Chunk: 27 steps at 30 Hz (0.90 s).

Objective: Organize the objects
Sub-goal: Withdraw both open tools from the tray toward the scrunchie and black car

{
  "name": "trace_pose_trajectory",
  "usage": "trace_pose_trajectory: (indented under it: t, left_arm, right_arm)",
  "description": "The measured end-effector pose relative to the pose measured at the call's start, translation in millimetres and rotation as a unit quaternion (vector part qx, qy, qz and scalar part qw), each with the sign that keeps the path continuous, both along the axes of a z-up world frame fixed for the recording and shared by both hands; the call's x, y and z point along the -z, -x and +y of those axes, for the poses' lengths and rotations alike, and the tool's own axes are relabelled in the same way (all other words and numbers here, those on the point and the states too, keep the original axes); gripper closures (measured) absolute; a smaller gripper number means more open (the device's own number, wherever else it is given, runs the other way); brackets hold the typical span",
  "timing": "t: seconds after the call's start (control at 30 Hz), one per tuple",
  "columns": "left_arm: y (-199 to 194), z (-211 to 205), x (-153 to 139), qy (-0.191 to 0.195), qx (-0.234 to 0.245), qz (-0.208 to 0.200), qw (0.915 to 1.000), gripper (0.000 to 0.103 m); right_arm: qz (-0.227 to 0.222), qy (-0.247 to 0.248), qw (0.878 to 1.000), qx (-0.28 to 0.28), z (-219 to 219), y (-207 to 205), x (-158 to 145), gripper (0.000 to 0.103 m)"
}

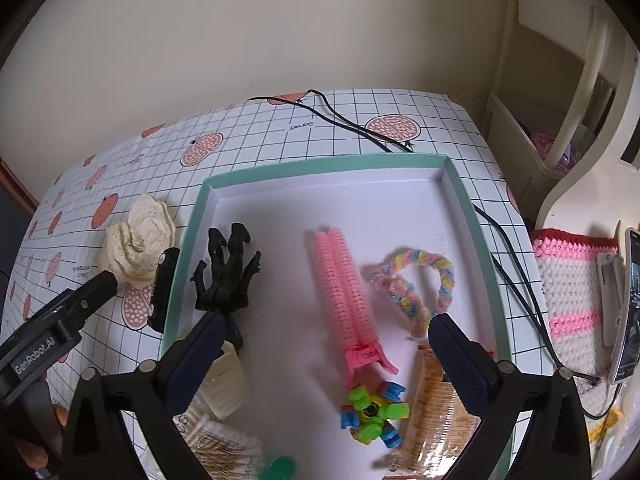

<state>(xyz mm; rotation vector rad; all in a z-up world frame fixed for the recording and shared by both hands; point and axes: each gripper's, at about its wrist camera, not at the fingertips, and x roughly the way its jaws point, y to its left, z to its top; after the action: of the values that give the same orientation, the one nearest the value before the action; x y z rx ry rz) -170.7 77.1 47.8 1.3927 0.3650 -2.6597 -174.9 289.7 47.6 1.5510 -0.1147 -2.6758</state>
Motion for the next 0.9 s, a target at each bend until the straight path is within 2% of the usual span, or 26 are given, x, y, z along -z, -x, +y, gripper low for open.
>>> trace_pose_trajectory:
  t: [0.1,0.2,0.57,0.9]
  left_arm:
    - [0.8,-6.3,0.8,0.007,0.002,0.002,1.0,0.001]
    - [-0.5,-13.0,-1.8,0.019,0.0,0.014,0.9997,0.001]
    - [-0.2,-52.1,-1.7,0.015,-0.023,0.022,0.9994,0.001]
    - [-3.6,-98.4,4.4,0.01,-0.057,0.026,0.998,0.001]
  right_arm:
    - [-0.002,-0.003,1.0,0.003,-3.1,2.0,0.3,0.0]
    - [-0.006,-0.003,1.0,0.007,-6.0,3.4,-0.1,0.0]
    - [-0.001,0.001,1.0,0.019,-23.9,9.0,-8.7,0.0]
    - [0.006,0.003,1.0,-0.003,-53.5,16.5,-8.5,0.0]
